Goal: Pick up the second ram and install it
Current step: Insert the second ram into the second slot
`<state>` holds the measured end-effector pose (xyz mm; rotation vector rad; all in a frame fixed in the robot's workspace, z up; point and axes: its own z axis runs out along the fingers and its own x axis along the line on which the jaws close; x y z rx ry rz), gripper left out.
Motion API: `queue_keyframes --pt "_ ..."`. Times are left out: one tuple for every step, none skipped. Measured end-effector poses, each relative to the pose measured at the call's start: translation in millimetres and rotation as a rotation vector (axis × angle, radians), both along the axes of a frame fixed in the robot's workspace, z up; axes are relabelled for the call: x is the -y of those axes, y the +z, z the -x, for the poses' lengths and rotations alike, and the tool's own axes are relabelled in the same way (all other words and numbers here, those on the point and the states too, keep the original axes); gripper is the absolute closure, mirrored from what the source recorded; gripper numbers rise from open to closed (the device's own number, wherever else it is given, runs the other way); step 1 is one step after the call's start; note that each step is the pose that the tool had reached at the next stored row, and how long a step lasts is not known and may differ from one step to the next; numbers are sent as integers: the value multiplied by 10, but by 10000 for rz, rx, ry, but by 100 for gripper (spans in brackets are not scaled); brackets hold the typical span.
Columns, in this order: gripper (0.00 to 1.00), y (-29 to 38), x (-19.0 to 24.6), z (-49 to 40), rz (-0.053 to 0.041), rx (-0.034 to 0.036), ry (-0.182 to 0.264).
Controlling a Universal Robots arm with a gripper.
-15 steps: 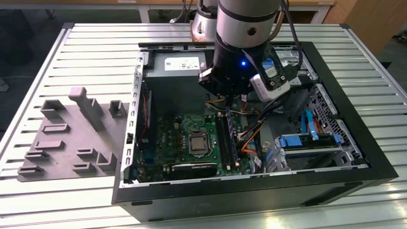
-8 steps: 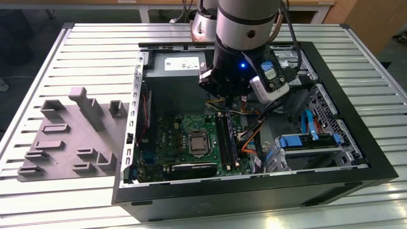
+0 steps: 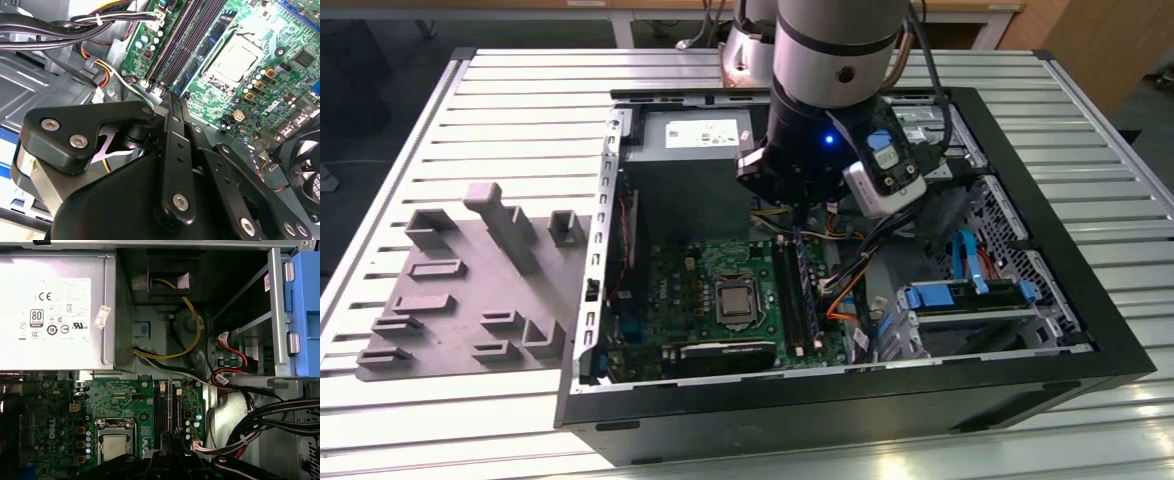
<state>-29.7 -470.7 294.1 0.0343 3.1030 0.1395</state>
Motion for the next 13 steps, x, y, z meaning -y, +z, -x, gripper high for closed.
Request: queue_keyframes --pt "89 -2 0 0 0 -1 0" --pt "89 -12 0 0 0 0 0" --pt "89 -18 0 4 0 0 0" --pt "89 -18 1 5 0 -1 0" --pt "89 -20 2 5 -2 0 0" --pt "89 -21 4 5 -3 0 -1" --pt "89 -21 7 5 -1 0 -2" --pt "89 -21 11 5 0 -1 0" --pt "89 -22 15 5 -1 0 0" --pt "89 -22 20 5 0 0 -1" --pt "89 -23 25 5 0 -1 0" --pt "89 -24 30 5 -1 0 0" --pt "89 -24 35 5 0 0 0"
